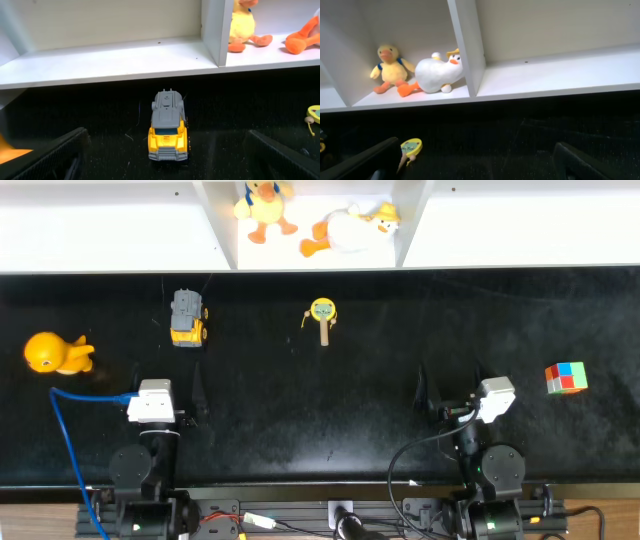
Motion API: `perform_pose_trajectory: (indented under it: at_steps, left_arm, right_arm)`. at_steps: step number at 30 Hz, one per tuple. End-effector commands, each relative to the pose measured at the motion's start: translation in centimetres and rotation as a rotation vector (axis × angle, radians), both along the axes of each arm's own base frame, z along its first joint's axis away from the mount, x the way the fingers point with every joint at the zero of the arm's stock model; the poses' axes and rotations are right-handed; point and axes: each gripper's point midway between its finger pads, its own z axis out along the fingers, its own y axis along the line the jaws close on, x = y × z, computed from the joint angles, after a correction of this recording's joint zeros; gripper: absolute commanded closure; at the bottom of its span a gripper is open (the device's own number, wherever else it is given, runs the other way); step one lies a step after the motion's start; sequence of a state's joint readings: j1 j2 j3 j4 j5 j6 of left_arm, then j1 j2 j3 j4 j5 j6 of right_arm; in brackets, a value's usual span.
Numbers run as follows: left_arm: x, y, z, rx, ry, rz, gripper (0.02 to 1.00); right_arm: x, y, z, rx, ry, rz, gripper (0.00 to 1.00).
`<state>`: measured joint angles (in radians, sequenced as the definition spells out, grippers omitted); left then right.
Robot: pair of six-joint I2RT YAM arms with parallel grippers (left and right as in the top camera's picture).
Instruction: Store Toys
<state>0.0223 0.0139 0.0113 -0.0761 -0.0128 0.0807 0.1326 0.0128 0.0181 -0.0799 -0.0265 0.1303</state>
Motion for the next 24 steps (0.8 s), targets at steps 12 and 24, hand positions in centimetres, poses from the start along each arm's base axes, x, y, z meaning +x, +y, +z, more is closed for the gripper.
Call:
perform_pose_trajectory:
  at_steps: [12, 24]
  left_arm:
    - [-2.1, -1.1, 7.1, -0.14, -0.018, -0.054, 0.023]
    - [-4.0, 5.2, 20.0, -0.129, 0.221, 0.344, 0.025]
  right_arm:
    - [0.0, 0.2, -0.3, -0.006, -0.002, 0.011, 0.005]
    - [0.0, 0.2, -0.3, -0.006, -0.002, 0.011, 0.005]
